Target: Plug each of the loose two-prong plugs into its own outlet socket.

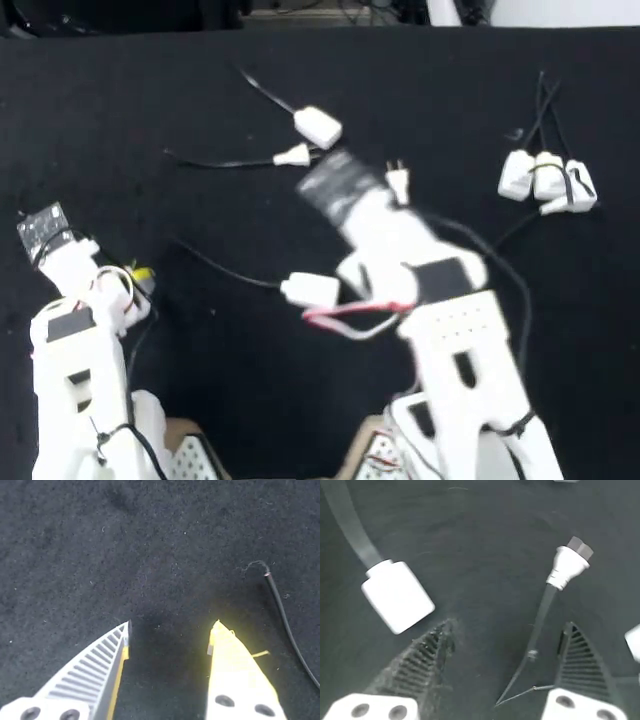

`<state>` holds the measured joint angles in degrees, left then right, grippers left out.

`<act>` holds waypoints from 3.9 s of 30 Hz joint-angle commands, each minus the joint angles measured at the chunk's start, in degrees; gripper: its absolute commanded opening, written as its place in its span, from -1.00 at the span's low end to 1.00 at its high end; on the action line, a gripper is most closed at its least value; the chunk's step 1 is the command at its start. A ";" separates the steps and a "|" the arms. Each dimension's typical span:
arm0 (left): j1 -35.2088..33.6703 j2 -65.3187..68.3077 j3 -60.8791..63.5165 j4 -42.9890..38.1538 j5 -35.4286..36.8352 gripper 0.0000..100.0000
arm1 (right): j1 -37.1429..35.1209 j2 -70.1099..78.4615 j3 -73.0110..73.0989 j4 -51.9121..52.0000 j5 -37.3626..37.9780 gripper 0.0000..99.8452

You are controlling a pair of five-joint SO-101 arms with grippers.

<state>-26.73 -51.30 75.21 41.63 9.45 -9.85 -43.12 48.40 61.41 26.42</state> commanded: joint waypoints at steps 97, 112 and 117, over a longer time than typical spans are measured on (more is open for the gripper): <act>0.75 -0.62 -8.48 6.59 -8.79 -0.49 | -23.56 -18.51 11.56 -11.08 0.88 -0.98; 14.90 -21.80 -12.00 18.64 -8.70 -0.49 | -24.97 -6.73 21.32 -32.53 -10.46 -0.98; 24.57 -40.79 -5.58 19.25 -8.70 -0.49 | -24.97 -3.47 21.14 -32.53 -10.73 -0.98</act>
<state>-8.70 -77.85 66.95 60.53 0.66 -33.85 -47.69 71.08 30.02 16.13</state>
